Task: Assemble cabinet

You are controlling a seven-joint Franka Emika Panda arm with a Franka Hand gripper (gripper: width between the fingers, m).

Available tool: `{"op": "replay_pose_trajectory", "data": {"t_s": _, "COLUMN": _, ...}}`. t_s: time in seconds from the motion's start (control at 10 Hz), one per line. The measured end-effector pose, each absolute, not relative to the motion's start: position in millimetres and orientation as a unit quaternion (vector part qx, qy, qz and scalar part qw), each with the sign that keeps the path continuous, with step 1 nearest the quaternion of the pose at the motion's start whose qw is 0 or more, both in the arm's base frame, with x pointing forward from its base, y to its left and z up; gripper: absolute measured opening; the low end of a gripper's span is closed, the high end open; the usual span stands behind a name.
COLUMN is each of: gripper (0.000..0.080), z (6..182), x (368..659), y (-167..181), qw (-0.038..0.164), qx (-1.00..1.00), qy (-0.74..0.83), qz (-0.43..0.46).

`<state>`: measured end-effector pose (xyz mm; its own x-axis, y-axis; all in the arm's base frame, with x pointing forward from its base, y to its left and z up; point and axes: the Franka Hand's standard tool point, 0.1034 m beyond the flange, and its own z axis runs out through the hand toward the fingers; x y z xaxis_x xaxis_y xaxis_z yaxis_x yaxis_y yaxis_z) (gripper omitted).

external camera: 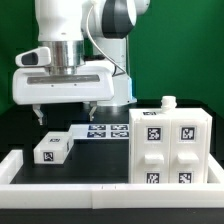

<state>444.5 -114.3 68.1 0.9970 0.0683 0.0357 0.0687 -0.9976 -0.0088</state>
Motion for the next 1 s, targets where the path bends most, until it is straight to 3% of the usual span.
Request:
{"op": "replay_pose_trajectory", "data": {"t_s": 0.3, "gripper": 0.0797, "z": 65.9, "x": 443, "y": -116, "qw": 0.005, "qx": -0.999, "qy": -0.037, "qz": -0.016}}
{"op": "replay_pose_trajectory", "data": {"t_s": 0.7, "gripper": 0.0797, "z": 38.0, "x": 432, "y": -143, "qw": -0.002, "qx": -0.999, "qy": -0.033, "qz": 0.002}}
{"op": "replay_pose_trajectory", "data": {"t_s": 1.0, "gripper": 0.0797, "z": 29.1, "x": 429, "y": -143, "qw": -0.003, "qx": -0.999, "qy": -0.033, "qz": 0.004}}
